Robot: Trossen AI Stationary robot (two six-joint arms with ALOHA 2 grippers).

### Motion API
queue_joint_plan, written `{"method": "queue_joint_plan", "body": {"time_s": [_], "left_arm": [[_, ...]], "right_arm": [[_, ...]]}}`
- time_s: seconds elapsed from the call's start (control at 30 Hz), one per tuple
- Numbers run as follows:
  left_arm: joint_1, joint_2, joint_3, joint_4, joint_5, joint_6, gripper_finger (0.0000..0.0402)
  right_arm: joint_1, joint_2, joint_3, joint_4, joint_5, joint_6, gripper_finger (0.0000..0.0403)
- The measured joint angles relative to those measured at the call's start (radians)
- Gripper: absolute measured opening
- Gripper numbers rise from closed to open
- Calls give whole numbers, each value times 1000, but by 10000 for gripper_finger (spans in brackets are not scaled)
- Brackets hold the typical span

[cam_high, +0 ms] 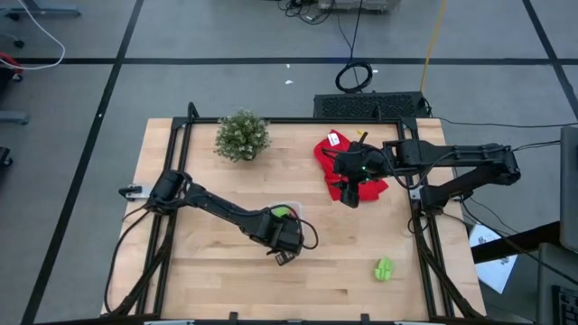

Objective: Pick and placing Produce into tupperware
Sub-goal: Put the red strawberry into the transparent bin, then put the green starfruit into the transparent bin

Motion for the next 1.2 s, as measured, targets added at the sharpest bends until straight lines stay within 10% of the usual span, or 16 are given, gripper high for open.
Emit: {"method": "queue_joint_plan", "body": {"time_s": [0.8,1.2], "left_arm": [[-1,-5,0,-4,-67,21,258],[-46,-143,33,-44,-138,14,254]], "right_arm": [[0,0,0,0,0,0,176],[-1,0,0,0,2,0,176]]}}
